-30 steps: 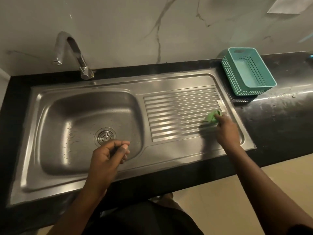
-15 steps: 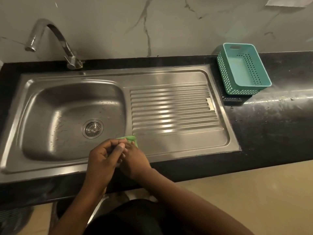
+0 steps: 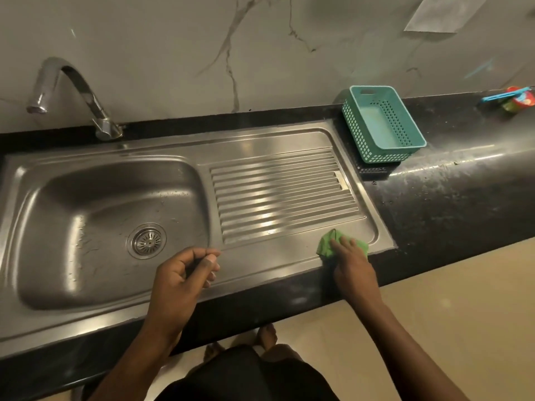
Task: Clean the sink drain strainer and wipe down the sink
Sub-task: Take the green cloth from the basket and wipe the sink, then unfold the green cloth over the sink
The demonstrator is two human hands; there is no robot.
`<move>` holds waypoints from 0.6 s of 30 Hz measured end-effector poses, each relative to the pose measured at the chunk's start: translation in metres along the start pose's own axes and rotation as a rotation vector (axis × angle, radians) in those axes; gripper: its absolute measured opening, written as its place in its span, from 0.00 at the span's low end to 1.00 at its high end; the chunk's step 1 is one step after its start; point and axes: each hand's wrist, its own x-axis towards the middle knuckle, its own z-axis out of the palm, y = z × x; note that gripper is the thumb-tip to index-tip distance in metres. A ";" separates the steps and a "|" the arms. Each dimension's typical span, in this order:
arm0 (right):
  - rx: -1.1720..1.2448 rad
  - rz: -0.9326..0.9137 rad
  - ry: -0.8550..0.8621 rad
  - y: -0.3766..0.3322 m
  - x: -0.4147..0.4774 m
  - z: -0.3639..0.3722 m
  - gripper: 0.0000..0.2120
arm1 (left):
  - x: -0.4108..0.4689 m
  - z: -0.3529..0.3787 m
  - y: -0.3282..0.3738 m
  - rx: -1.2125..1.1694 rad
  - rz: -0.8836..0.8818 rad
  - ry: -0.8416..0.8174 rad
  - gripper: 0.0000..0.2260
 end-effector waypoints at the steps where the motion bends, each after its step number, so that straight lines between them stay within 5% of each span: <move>1: -0.042 -0.004 -0.014 -0.007 -0.005 0.010 0.27 | -0.001 -0.002 0.000 0.002 0.002 -0.012 0.09; 12: -0.033 -0.519 -0.122 -0.189 -0.082 0.092 0.17 | -0.011 -0.020 -0.004 0.018 0.015 -0.004 0.11; 16: 0.537 -0.290 -0.354 -0.204 -0.067 0.055 0.15 | -0.012 -0.029 0.001 0.041 0.057 0.063 0.12; 18: 0.829 -0.163 -0.329 -0.207 -0.065 0.033 0.13 | -0.010 -0.031 0.004 0.039 0.060 0.105 0.11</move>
